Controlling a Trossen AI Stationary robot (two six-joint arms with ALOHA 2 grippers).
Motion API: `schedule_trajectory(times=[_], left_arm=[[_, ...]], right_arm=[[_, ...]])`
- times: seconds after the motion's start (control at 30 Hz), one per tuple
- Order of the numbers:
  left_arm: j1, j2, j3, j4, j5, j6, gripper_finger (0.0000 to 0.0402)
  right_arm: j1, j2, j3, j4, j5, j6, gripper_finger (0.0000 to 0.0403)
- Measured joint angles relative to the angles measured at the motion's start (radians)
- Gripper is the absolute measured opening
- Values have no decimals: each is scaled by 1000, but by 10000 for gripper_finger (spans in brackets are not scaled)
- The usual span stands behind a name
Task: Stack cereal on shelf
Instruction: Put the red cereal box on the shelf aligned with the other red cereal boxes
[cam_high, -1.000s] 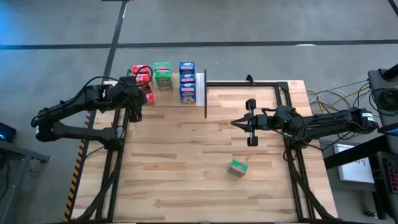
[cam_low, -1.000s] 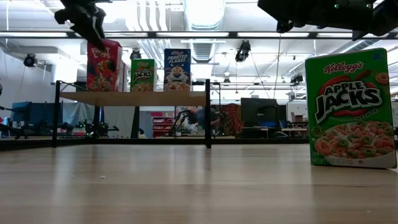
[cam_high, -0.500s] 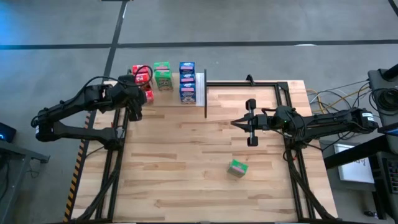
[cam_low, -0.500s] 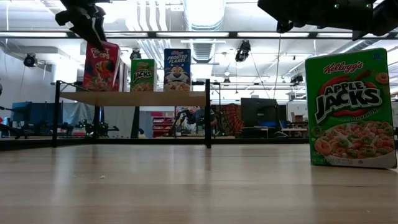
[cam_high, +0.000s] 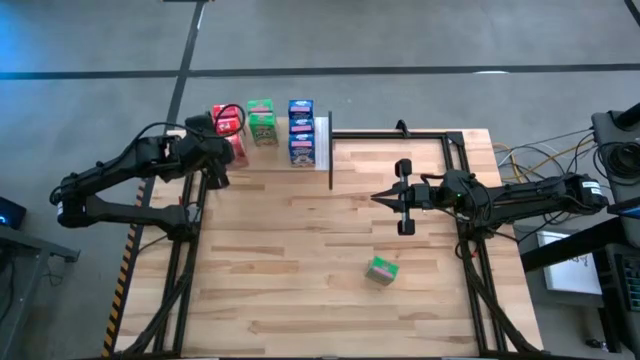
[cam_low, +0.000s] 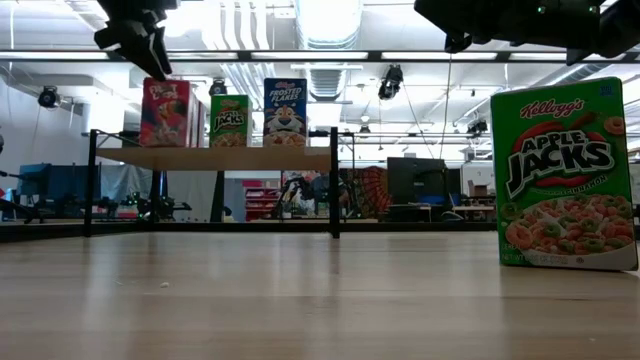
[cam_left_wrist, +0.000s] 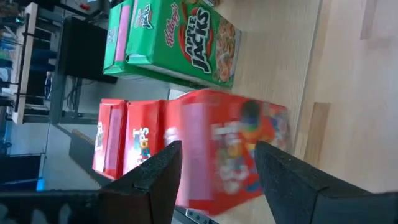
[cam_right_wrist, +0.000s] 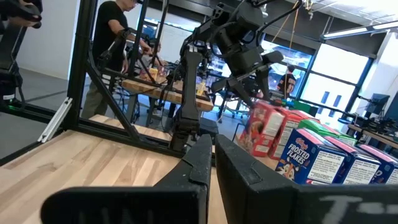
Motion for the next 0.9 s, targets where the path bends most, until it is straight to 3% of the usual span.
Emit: schedule_trajectory(times=[0.6,0.8,0.9], left_arm=[[-2,3,46,-4,17,-42,185],[-2,3,95,0,187,-236,181],[-2,5,73,0,218,-311,167]], right_arm=[[0,0,0,0,0,-1,13],[0,0,0,0,0,-2,13],[0,0,0,0,0,-1,13]])
